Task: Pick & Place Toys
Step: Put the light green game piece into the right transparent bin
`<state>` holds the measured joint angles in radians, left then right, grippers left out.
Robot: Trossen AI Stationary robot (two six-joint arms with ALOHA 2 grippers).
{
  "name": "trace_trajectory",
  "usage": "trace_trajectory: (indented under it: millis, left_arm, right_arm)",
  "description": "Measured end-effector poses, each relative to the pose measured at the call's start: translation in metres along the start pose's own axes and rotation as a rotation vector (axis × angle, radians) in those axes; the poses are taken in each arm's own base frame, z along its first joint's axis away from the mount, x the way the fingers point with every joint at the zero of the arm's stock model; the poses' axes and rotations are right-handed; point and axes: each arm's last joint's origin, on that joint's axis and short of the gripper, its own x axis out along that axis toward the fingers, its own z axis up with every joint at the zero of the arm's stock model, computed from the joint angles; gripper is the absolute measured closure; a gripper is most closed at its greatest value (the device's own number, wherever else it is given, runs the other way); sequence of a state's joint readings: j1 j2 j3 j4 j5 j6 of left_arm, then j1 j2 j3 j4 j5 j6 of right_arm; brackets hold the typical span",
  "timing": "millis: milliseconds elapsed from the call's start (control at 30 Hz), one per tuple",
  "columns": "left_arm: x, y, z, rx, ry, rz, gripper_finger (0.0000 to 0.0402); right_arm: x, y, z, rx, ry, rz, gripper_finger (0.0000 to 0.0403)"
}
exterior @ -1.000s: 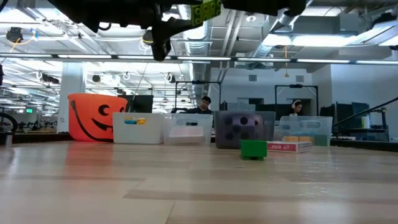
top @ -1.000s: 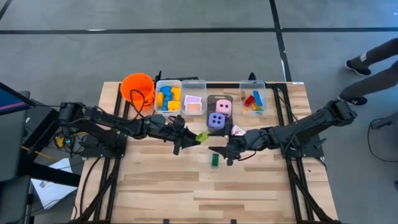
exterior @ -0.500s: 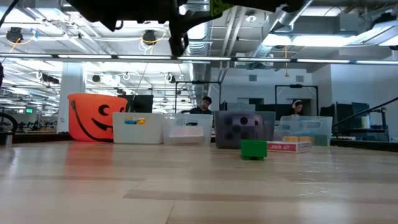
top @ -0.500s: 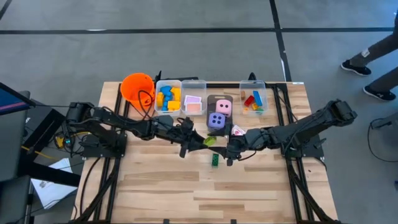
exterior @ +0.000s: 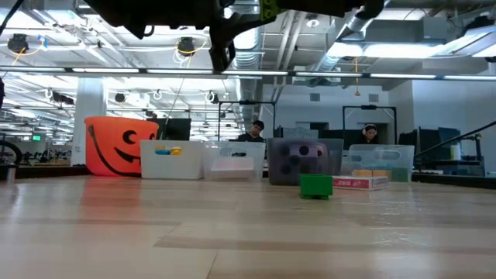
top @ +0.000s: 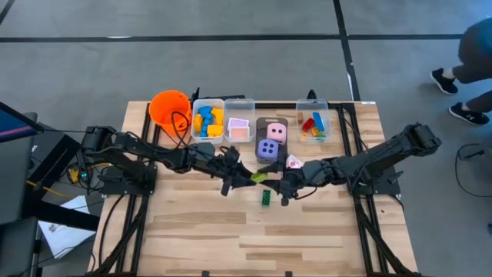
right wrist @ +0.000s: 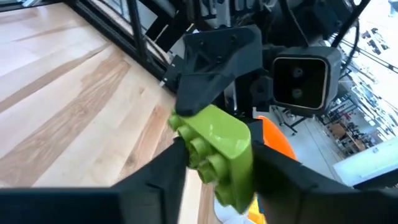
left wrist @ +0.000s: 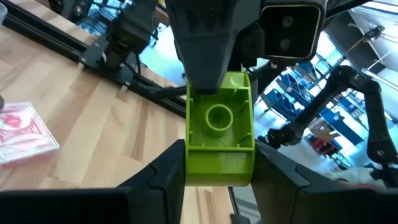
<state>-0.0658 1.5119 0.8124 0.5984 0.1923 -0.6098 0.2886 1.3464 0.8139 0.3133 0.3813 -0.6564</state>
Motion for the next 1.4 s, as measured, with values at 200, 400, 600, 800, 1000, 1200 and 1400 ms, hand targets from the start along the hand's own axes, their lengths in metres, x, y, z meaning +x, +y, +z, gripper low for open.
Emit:
trace_trajectory:
  millis: [200, 400, 600, 800, 1000, 1200, 1400]
  left_arm:
    - [0.0, 0.0, -0.001, -0.019, 0.011, -0.003, 0.0264]
    - [-0.002, 0.008, 0.004, 0.004, 0.013, 0.022, 0.023]
    - [-0.011, 0.023, 0.017, 0.067, 0.04, -0.008, 0.0181]
    - [-0.035, 0.04, 0.036, 0.174, 0.069, 0.087, 0.0161]
    - [-0.059, 0.057, 0.053, 0.171, 0.034, 0.254, 0.0164]
    - [-0.067, 0.062, 0.056, 0.149, 0.048, 0.297, 0.0174]
    - [-0.065, 0.059, 0.054, 0.153, 0.053, 0.284, 0.0181]
  right_arm:
    - [-0.002, 0.005, 0.002, -0.027, 0.001, 0.018, 0.0306]
    - [-0.005, 0.008, 0.006, 0.007, 0.019, -0.038, 0.0306]
    - [-0.007, 0.009, 0.008, 0.141, 0.071, -0.128, 0.0306]
    - [-0.009, 0.009, 0.003, 0.296, 0.156, -0.235, 0.0306]
    - [-0.017, 0.006, -0.007, 0.409, 0.294, -0.432, 0.0306]
    - [-0.06, -0.015, -0.019, 0.517, 0.414, -0.537, 0.0306]
    - [-0.124, -0.048, -0.048, 0.663, 0.54, -0.646, 0.0306]
